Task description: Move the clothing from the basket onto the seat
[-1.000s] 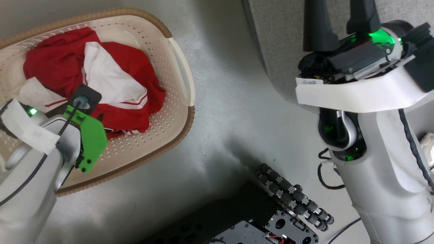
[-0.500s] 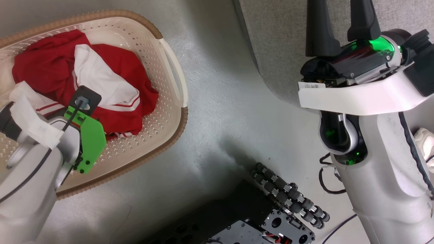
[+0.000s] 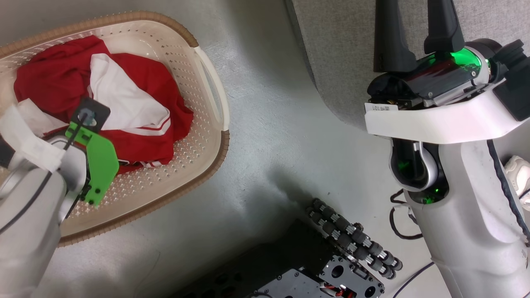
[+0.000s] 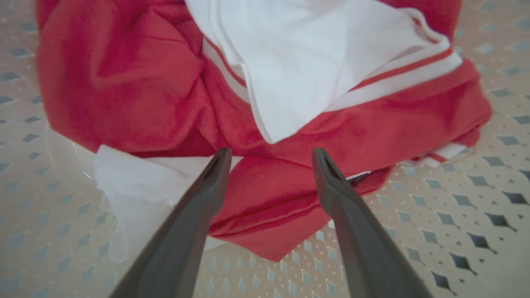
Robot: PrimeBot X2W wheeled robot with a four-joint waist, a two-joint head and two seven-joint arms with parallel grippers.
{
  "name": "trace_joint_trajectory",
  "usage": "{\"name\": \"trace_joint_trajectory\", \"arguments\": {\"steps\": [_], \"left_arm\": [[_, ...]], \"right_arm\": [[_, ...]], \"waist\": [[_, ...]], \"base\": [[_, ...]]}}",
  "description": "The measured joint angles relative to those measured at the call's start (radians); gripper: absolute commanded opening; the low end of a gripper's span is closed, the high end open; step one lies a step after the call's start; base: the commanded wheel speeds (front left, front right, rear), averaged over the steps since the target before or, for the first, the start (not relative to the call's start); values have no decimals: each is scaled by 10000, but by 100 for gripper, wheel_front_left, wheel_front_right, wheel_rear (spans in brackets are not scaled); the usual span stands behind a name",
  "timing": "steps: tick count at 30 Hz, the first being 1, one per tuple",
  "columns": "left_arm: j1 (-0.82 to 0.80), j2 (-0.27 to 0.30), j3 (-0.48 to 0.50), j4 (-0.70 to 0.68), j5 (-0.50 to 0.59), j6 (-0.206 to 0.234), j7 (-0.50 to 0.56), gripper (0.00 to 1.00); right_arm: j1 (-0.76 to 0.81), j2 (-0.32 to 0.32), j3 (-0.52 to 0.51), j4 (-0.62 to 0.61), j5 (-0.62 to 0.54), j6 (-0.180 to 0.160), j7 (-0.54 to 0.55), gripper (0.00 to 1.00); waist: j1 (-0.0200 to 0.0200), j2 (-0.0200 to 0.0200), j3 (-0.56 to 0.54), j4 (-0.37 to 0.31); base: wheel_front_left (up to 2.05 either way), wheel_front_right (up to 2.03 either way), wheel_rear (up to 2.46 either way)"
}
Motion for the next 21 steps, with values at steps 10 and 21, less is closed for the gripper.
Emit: {"name": "trace_joint_trajectory", "arguments": {"steps": [10, 21], "left_arm": [[-244, -435, 326, 40, -431, 17, -232, 100], [-391, -759, 359, 247, -642, 17, -351, 100]], "right_arm": [[3, 2, -4, -77, -6, 0, 0, 100], [227, 4, 10, -63, -169, 0, 0, 100]], "waist": [[0, 0, -9, -3], [0, 0, 80, 77]], "base": [[0, 0, 0], [0, 0, 0]]}}
